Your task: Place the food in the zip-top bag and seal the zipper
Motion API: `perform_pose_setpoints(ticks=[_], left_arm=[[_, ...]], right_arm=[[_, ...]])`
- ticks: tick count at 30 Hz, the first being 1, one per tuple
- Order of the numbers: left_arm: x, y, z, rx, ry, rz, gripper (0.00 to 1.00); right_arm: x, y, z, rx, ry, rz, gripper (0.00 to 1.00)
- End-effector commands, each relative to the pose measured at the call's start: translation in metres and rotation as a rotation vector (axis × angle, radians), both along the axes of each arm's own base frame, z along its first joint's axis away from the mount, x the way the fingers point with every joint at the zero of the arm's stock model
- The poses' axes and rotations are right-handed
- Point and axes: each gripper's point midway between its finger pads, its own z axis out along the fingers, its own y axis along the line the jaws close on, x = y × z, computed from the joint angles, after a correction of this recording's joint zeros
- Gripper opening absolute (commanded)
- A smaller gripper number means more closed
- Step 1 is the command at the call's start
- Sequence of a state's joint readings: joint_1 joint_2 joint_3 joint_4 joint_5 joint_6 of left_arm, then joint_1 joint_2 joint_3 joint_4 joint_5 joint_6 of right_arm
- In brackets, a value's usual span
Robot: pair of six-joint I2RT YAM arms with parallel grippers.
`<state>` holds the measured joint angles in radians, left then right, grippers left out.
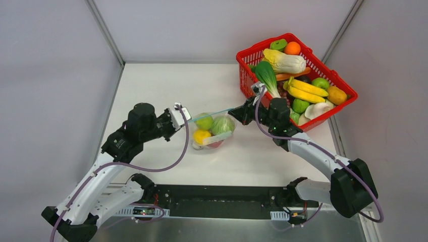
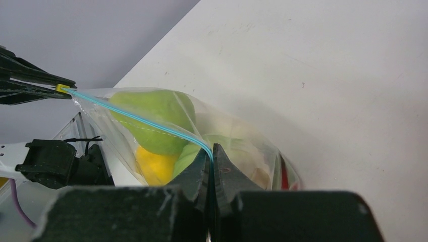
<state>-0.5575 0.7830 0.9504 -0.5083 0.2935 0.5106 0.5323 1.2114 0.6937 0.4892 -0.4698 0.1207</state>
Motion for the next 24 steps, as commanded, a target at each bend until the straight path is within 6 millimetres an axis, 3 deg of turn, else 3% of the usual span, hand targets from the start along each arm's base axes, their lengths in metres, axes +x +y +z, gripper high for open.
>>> perform_pose_setpoints(ticks=[1,4,7,10,12,18,23,24], left_arm=[[0.002,0.030,-0.012,0.063,0.023,0.134,0.00],[0.001,0.027,-0.010,0.042,0.024,0.127,0.01],[0.008,0.023,-0.001,-0.018,-0.003,0.152,0.37],[0.013,0.020,0.016,-0.097,-0.043,0.181,0.64],[0.020,0.021,0.032,-0.161,-0.089,0.226,0.75],[0.033,0.049,0.068,-0.340,-0.196,0.450,0.95],[0.029,0.078,0.092,-0.467,-0.239,0.619,0.98],[0.028,0.082,0.094,-0.486,-0.245,0.640,0.98]], right_arm=[[0.022,-0.018,0.018,0.043,-0.051,-0.115,0.00],[0.013,-0.010,0.025,0.058,-0.075,-0.043,0.00],[0.004,0.003,0.036,0.081,-0.091,0.066,0.00],[0.002,0.015,0.047,0.095,-0.105,0.145,0.00],[0.004,0.024,0.055,0.094,-0.106,0.183,0.00],[0.031,0.050,0.088,0.083,-0.167,0.222,0.00],[0.051,0.075,0.132,0.103,-0.226,0.258,0.00],[0.051,0.081,0.132,0.097,-0.233,0.272,0.00]])
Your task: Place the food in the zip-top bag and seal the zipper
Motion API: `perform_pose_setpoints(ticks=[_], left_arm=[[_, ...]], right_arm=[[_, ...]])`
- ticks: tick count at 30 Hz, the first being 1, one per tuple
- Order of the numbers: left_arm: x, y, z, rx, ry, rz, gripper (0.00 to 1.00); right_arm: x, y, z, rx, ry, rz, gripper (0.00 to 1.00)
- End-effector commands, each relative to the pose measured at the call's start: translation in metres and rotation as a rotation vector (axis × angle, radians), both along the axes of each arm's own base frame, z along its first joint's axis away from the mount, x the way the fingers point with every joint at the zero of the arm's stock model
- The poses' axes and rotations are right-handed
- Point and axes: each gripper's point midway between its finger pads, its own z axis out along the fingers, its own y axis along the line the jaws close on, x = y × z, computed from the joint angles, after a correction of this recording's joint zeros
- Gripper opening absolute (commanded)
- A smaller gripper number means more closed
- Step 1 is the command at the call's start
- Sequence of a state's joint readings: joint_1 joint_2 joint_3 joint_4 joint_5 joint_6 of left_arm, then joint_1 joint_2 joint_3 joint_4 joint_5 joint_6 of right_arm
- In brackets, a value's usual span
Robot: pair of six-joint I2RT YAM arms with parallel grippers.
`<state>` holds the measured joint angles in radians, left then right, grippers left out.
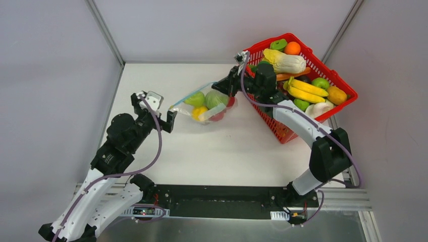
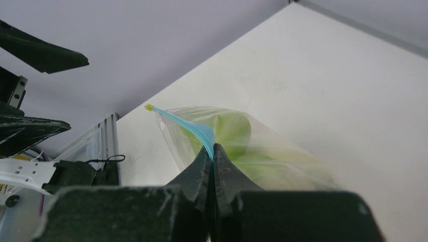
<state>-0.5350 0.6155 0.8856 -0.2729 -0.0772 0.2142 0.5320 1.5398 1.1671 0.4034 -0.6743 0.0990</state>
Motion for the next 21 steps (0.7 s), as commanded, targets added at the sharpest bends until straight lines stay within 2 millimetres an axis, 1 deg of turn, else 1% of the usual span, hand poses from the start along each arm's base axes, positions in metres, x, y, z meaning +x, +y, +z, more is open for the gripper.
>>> perform_pose_setpoints(ticks=[1,2,4,5,7,9,10,11,13,15,16,17,19,21], left_arm=[[0.001,0.032,0.033,-0.185,-0.086,0.199,0.99],[0.000,0.037,0.034,-0.201,-0.092,0.225,0.99],[-0.002,0.047,0.033,-0.224,-0.102,0.274,0.99],[-0.003,0.052,0.032,-0.231,-0.108,0.298,0.99],[-0.005,0.059,0.030,-0.237,-0.109,0.332,0.99],[-0.006,0.064,0.027,-0.244,-0.107,0.359,0.99],[-0.006,0.065,0.025,-0.244,-0.104,0.362,0.99],[-0.005,0.063,0.023,-0.243,-0.097,0.360,0.99],[-0.002,0.055,0.019,-0.233,-0.067,0.331,0.99],[0.004,0.047,0.012,-0.208,-0.016,0.309,0.99],[0.007,0.044,0.009,-0.198,0.007,0.306,0.99],[0.009,0.041,0.007,-0.186,0.025,0.303,0.99],[0.013,0.034,0.003,-0.191,0.063,0.289,0.99],[0.015,0.027,-0.002,-0.190,0.100,0.268,0.99]], right_arm=[[-0.002,0.024,0.063,0.065,-0.172,0.077,0.00],[-0.006,0.028,0.058,0.051,-0.174,0.089,0.00],[-0.021,0.032,0.033,0.003,-0.150,0.127,0.01],[-0.034,0.033,0.015,-0.031,-0.131,0.152,0.02],[-0.063,0.025,-0.020,-0.096,-0.110,0.196,0.05],[-0.099,0.012,-0.054,-0.139,-0.092,0.263,0.14],[-0.115,0.004,-0.064,-0.151,-0.084,0.294,0.17],[-0.129,-0.004,-0.066,-0.149,-0.074,0.309,0.21],[-0.149,-0.017,-0.071,-0.149,-0.057,0.328,0.35],[-0.159,-0.027,-0.057,-0.132,-0.090,0.316,0.55],[-0.159,-0.030,-0.050,-0.129,-0.110,0.297,0.59],[-0.159,-0.032,-0.043,-0.123,-0.130,0.278,0.63],[-0.157,-0.033,-0.029,-0.106,-0.165,0.257,0.65],[-0.150,-0.032,-0.022,-0.095,-0.170,0.224,0.67]])
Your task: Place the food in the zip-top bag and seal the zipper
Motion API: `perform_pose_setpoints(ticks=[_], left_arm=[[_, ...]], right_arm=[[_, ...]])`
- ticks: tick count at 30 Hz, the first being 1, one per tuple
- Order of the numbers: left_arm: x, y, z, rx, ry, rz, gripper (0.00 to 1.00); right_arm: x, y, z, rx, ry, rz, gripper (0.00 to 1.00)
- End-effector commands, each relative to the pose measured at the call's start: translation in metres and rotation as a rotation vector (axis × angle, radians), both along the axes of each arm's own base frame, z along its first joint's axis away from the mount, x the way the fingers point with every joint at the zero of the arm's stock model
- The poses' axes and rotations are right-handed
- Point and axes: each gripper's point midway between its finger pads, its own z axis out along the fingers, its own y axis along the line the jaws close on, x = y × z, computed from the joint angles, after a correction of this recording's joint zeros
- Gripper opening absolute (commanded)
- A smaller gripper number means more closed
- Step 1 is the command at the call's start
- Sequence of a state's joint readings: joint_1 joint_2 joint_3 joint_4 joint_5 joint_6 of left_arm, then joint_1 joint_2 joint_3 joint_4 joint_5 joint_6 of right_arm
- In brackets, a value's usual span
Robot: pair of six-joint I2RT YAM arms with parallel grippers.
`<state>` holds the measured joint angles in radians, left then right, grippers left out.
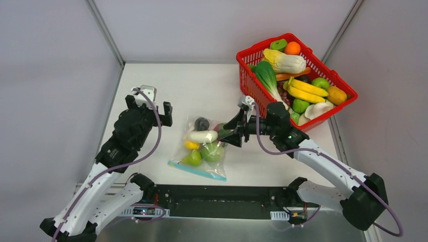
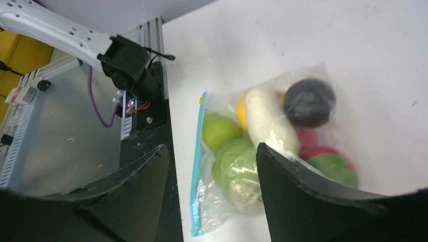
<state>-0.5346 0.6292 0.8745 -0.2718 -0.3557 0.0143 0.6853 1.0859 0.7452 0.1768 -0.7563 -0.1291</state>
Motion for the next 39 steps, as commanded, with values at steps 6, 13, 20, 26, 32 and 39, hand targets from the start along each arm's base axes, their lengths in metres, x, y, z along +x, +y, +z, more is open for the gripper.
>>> perform_pose_setpoints(ticks=[6,13,20,26,32,39], left_arm=[[0.007,-0.031,-0.025,-0.084,0.154,-0.088,0.99],[0.019,-0.050,-0.081,-0.167,0.359,-0.085,0.99],[0.037,-0.015,-0.116,-0.318,0.513,0.134,0.99],[0.039,0.021,-0.108,-0.352,0.463,0.349,0.99],[0.032,0.053,-0.099,-0.303,0.427,0.525,0.99],[0.028,0.067,-0.082,-0.295,0.347,0.568,0.99]], right_arm=[[0.036,0.025,0.008,0.032,0.133,-0.099,0.67],[0.042,0.048,-0.058,-0.116,0.310,-0.181,0.68],[0.085,0.032,-0.035,-0.207,0.193,-0.407,0.75],[0.126,0.001,0.041,-0.055,0.014,-0.615,0.89],[0.160,-0.048,0.083,0.126,0.166,-0.812,1.00],[0.174,-0.096,0.119,0.254,0.159,-0.958,1.00]])
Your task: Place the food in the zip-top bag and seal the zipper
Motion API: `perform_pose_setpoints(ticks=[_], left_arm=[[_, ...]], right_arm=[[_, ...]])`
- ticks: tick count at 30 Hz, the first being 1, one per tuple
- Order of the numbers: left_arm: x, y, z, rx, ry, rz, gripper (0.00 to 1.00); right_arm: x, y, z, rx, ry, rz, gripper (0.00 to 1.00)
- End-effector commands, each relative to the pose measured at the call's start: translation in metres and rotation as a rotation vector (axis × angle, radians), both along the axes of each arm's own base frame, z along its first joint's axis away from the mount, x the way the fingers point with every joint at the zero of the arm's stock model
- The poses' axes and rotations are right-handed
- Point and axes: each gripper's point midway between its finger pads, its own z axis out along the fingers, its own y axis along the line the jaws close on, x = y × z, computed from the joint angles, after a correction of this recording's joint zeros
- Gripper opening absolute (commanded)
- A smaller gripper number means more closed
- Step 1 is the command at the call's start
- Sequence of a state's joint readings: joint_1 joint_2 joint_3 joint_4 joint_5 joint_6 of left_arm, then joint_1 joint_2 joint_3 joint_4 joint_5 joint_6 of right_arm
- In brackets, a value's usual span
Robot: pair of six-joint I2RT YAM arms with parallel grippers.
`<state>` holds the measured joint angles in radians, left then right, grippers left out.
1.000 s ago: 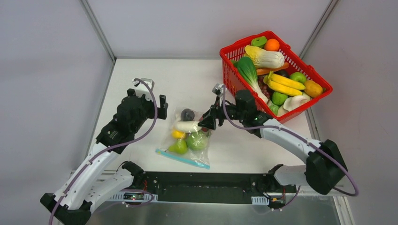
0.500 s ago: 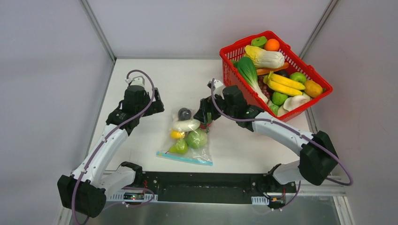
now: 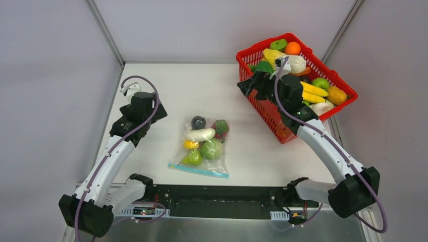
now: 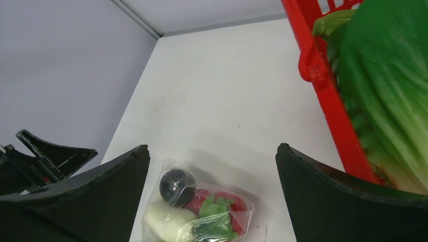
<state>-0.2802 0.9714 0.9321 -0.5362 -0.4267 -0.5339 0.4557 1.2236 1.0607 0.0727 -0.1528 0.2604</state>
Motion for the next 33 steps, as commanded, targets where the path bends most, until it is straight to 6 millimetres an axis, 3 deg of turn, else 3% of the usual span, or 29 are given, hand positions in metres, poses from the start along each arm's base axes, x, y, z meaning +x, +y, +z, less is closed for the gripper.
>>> perform_pose_setpoints(ticks=[1,5,9,16,21,28,33], left_arm=[[-0.001,0.014,0.031,0.016,-0.113,0.063,0.99],[-0.002,0.016,0.041,0.013,-0.179,0.058,0.99],[-0.006,0.016,0.050,0.015,-0.221,0.037,0.99],[-0.011,0.008,0.071,0.011,-0.313,-0.049,0.99],[-0.015,0.002,0.083,0.018,-0.346,-0.106,0.99],[-0.005,-0.006,0.078,0.063,-0.301,-0.148,0.99],[0.000,-0.013,0.077,0.056,-0.303,-0.177,0.99]], right_arm=[[0.000,-0.026,0.054,0.094,-0.096,-0.119,1.00],[0.012,-0.059,0.055,0.036,-0.092,-0.230,1.00],[0.023,-0.083,0.034,-0.041,0.004,-0.315,1.00],[0.025,-0.109,0.021,-0.088,0.013,-0.385,1.00],[0.018,-0.104,0.014,-0.082,0.017,-0.339,1.00],[-0.006,-0.068,0.025,-0.033,-0.060,-0.100,1.00],[-0.012,-0.073,0.027,-0.074,-0.098,-0.103,1.00]])
